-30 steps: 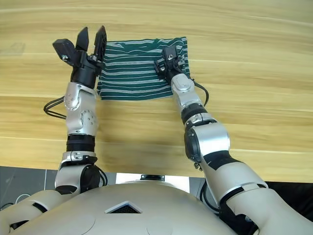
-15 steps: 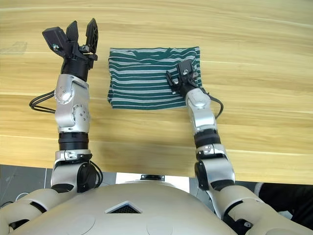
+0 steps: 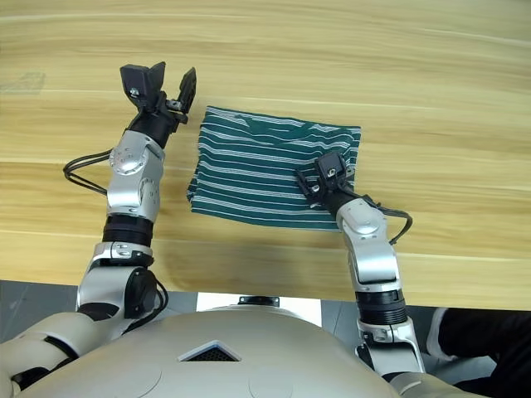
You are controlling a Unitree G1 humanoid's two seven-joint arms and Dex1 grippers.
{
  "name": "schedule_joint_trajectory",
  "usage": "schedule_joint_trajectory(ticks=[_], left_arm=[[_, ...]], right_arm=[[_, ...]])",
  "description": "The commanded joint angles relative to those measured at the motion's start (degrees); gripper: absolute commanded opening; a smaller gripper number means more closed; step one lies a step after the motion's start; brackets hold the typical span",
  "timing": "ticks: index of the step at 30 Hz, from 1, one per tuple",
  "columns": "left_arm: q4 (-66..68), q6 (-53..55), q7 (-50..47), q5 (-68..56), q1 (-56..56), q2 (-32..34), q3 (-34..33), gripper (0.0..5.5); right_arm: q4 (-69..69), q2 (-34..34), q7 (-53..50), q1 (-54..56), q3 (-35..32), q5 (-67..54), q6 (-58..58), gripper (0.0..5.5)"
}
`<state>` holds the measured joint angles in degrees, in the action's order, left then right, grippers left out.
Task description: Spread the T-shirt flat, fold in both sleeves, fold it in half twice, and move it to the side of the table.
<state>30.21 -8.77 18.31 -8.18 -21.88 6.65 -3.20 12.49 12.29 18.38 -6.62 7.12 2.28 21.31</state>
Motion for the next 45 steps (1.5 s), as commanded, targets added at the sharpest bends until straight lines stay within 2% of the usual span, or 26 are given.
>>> schedule_joint_trajectory(ticks=[1, 4, 6, 10, 16, 23, 29, 34, 45], left_arm=[[10.1, -6.7, 2.0, 3.6, -5.9, 5.2, 0.2, 3.17], [18.5, -11.8, 3.0, 5.6, -10.0, 6.9, 0.8, 3.17], [23.8, -14.2, 3.3, 7.2, -13.2, 7.4, 1.7, 3.17], [32.4, -16.2, 5.7, 9.4, -18.7, 7.0, 3.3, 3.17], [38.3, -16.9, 6.9, 11.3, -22.7, 5.4, 4.7, 3.17], [36.0, -18.9, 8.0, 8.9, -21.2, 5.2, 2.8, 3.17], [35.1, -19.8, 7.6, 7.8, -20.9, 4.0, 1.6, 3.17], [35.9, -20.0, 7.3, 7.6, -20.5, 2.7, 1.2, 3.17], [36.9, -19.3, 7.1, 7.9, -17.9, 2.6, 0.7, 3.17]], right_arm=[[9.8, 1.6, 5.2, -3.9, -2.4, -6.6, -13.4, 3.41], [13.7, 9.5, 17.9, -12.9, -1.5, -11.9, -23.3, 3.41], [8.8, 15.2, 24.7, -18.9, 0.0, -10.4, -31.4, 3.41], [-7.2, 21.0, 31.9, -22.0, 3.5, -6.6, -41.3, 3.41], [-26.2, 23.0, 30.7, -16.7, 6.3, -1.0, -41.9, 3.41], [-29.1, 24.6, 26.8, -13.8, 3.2, -4.4, -37.5, 3.41], [-37.1, 30.4, 24.0, 1.6, 3.9, 2.8, -37.3, 3.41], [-46.8, 25.1, 19.5, 16.9, 7.5, 7.5, -39.2, 3.41], [-70.0, 8.1, 5.4, 35.1, 13.3, 15.2, -44.2, 3.41]])
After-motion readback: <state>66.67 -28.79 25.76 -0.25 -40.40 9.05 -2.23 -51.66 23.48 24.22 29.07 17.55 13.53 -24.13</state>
